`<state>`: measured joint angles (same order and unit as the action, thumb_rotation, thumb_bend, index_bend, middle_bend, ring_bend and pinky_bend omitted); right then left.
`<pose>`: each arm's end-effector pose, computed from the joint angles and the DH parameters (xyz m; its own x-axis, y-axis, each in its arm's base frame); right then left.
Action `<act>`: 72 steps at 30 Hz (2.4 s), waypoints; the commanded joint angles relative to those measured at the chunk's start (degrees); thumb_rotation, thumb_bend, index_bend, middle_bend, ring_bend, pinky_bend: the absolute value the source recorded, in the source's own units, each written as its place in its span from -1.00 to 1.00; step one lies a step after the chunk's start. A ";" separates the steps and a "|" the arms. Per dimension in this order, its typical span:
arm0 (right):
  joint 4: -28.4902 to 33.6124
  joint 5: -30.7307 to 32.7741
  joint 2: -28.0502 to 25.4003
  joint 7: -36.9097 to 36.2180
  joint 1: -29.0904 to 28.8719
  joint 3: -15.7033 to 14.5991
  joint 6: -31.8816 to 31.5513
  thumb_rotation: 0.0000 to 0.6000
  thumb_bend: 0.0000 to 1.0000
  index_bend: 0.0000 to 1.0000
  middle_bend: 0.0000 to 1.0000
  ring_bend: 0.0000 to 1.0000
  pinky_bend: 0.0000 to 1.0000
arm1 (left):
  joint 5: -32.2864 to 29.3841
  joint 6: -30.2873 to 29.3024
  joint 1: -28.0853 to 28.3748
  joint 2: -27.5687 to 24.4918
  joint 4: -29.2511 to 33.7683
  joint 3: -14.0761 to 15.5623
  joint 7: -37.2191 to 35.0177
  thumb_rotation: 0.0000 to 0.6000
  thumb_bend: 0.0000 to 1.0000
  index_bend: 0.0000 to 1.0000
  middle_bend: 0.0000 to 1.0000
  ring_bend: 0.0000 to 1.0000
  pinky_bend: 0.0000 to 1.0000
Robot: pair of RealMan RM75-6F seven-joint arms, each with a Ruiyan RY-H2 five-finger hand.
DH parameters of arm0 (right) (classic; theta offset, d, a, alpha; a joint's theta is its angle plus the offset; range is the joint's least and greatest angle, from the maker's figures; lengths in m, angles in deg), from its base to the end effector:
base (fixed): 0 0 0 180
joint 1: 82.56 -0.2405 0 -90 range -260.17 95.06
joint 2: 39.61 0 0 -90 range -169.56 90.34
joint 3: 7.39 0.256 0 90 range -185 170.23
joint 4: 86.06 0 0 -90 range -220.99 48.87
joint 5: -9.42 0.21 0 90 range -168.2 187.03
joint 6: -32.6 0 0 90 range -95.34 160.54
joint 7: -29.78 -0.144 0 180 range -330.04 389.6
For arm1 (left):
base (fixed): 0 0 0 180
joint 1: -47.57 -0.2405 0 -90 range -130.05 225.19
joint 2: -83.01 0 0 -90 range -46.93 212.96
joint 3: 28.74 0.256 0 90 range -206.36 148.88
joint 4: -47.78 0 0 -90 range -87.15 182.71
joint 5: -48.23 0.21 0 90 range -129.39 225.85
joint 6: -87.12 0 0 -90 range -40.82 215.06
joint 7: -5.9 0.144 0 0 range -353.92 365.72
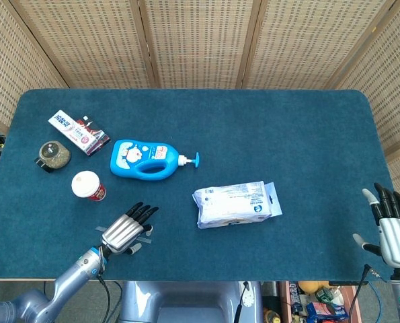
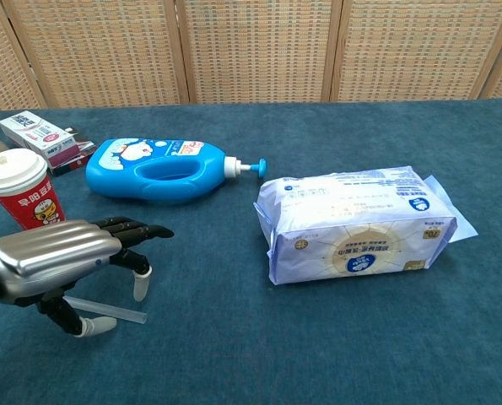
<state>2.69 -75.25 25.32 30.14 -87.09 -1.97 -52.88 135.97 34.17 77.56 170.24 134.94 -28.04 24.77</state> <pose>-0.3219 -0.1892 0.1696 0.4397 0.0503 0.8967 -0.8981 0.0238 0.4391 -0.1950 0.2409 -0.0434 0.6185 0.3259 0.7150 0.7193 -0.6012 -0.3481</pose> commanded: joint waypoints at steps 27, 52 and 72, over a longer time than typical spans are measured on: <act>-0.32 0.51 -0.23 -1.23 -0.34 -0.14 1.12 1.00 -1.00 -1.00 -1.00 -1.00 -1.00 | -3.00 0.70 2.16 2.15 -1.56 1.04 -0.33 1.00 -0.27 -0.10 -1.00 -1.00 -1.00; -0.45 0.63 -0.38 -2.00 -0.48 -0.22 1.50 1.00 -1.00 -1.00 -1.00 -1.00 -1.00 | -3.92 -0.70 2.32 2.43 -1.96 1.90 -0.60 1.00 -0.25 0.10 -1.00 -1.00 -1.00; -0.18 0.44 -0.06 -0.83 -0.54 -0.42 1.46 1.00 -1.00 -1.00 -1.00 -1.00 -1.00 | 4.90 -17.19 4.08 -18.29 11.93 -7.42 -53.51 1.00 -0.22 0.11 -1.00 -1.00 -1.00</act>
<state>2.51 -74.83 25.24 29.28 -87.62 -2.41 -51.45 140.58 20.06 80.63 158.75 144.00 -31.98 -17.06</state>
